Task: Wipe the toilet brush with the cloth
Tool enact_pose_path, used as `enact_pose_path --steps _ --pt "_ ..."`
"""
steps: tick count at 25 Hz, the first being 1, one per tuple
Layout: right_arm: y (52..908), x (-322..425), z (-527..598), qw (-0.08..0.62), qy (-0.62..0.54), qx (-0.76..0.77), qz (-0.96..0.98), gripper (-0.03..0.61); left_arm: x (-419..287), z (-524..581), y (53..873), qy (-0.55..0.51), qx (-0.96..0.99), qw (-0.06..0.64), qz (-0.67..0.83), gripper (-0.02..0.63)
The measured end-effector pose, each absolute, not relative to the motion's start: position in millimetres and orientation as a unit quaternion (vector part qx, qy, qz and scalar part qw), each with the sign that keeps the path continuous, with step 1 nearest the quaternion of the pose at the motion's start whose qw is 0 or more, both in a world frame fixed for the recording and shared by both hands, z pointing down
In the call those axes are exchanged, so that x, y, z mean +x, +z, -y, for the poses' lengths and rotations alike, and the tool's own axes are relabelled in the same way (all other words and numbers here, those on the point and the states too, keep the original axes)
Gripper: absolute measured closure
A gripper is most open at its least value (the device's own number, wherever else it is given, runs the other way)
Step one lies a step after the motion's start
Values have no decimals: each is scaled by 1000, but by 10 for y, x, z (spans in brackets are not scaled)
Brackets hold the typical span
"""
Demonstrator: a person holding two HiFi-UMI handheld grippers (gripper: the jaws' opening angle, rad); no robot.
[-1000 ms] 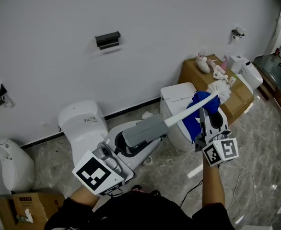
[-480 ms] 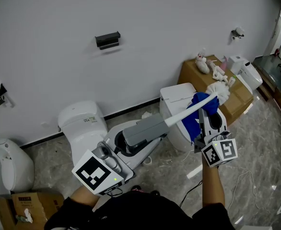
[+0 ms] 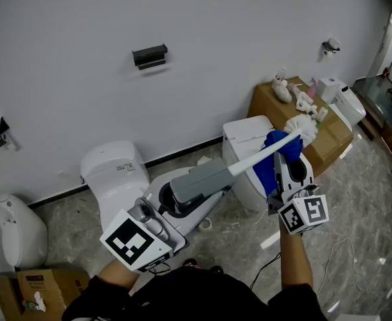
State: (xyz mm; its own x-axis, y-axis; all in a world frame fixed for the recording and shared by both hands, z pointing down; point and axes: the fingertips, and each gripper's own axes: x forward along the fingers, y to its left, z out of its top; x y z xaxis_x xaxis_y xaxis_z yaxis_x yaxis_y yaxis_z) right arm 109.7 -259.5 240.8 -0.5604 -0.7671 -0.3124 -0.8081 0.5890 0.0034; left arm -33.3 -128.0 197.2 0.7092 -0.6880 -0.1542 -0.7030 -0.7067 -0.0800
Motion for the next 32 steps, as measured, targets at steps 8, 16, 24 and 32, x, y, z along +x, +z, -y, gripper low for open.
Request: enact_pose_path --steps 8,16,24,32 --pt "2431 1031 2532 139 73 -437 -886 495 -338 1288 1983 56 -920 66 -383 449" --pt "2495 884 2448 136 71 -416 -896 495 -333 1320 2046 49 -918 57 -389 449" --pt "2590 723 2351 125 73 -398 -906 495 -423 1351 2039 57 -911 67 -404 449" --pt "2617 754 2307 119 75 -400 -906 495 -602 1441 2007 63 -898 68 -430 449"
